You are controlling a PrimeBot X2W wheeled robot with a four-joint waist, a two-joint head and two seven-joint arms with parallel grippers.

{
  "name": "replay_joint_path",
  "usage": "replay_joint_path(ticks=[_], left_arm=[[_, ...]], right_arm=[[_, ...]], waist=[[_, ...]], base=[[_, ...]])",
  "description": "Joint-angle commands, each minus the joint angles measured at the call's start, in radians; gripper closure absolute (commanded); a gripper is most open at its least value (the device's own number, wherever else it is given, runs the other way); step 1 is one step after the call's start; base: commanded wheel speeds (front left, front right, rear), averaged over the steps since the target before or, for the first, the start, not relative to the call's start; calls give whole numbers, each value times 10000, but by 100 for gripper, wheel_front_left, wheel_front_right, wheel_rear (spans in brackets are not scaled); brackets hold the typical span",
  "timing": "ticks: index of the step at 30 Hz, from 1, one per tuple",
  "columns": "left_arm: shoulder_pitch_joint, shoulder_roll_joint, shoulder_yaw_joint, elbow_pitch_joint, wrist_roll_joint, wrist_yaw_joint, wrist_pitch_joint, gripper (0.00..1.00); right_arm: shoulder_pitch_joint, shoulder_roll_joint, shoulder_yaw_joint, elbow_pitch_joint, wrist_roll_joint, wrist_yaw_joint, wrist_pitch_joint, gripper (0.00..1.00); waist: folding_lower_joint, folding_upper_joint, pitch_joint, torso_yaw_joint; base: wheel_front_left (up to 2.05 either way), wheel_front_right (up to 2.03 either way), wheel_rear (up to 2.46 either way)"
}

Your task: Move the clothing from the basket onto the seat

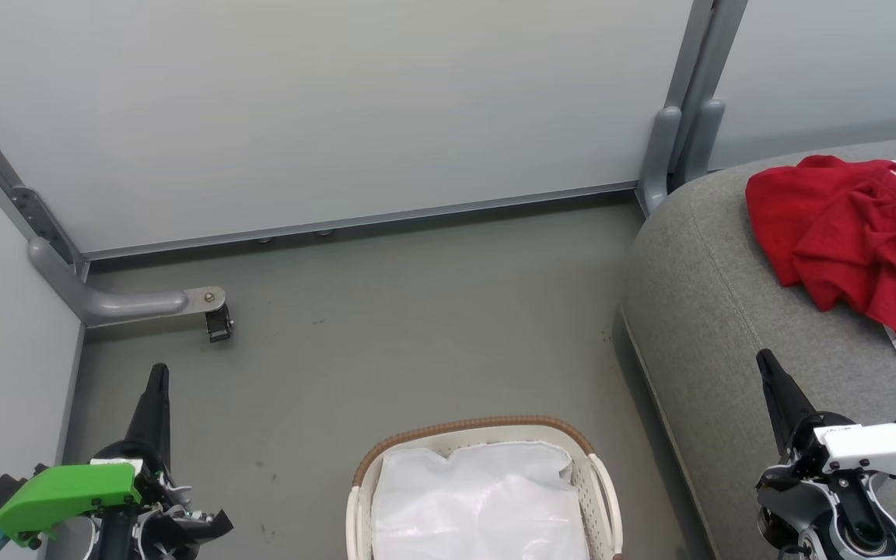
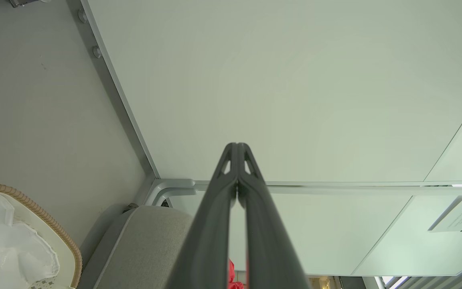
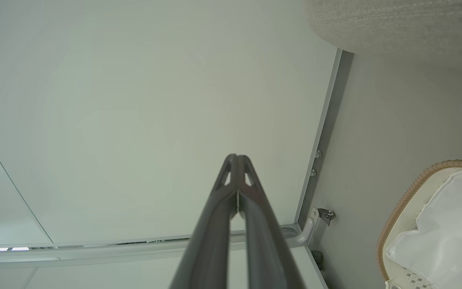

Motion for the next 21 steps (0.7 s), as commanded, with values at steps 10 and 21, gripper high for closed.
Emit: replay_joint_path(ticks=[10,21], left_arm=[[-170,4,57,21,85,-48,58,100],[-172,-6,68,21,84,-48,72,100]], right_arm=[[102,-59,-20,-40,39,-3,31,100],[102,-59,-20,-39,39,-3,31,100]], waist=[[0,117,0,0],[0,117,0,0]], base=[[0,0,0],[0,0,0]])
